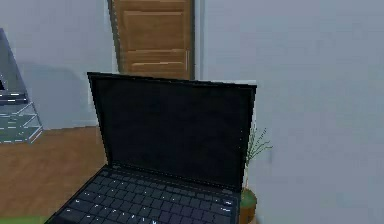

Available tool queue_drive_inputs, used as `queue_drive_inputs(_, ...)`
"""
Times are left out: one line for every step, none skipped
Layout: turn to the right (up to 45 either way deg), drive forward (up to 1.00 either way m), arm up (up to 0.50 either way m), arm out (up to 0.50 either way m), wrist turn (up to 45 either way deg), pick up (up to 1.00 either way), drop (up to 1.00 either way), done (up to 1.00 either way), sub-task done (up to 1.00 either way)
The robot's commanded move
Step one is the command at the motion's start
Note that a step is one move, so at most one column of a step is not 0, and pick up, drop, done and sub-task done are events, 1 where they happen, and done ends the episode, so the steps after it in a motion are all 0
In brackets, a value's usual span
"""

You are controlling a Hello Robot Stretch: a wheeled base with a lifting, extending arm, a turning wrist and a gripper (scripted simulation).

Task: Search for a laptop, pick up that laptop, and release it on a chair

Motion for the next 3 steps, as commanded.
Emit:
queue_drive_inputs(-3.0, 0.0, 0.0, 0.0, 0.0, 0.0, 0.0, 0.0, 0.0)
queue_drive_inputs(0.0, 1.0, 0.0, 0.0, 0.0, 0.0, 0.0, 0.0, 0.0)
queue_drive_inputs(12.0, 0.0, 0.0, 0.0, 0.0, 0.0, 0.0, 0.0, 0.0)
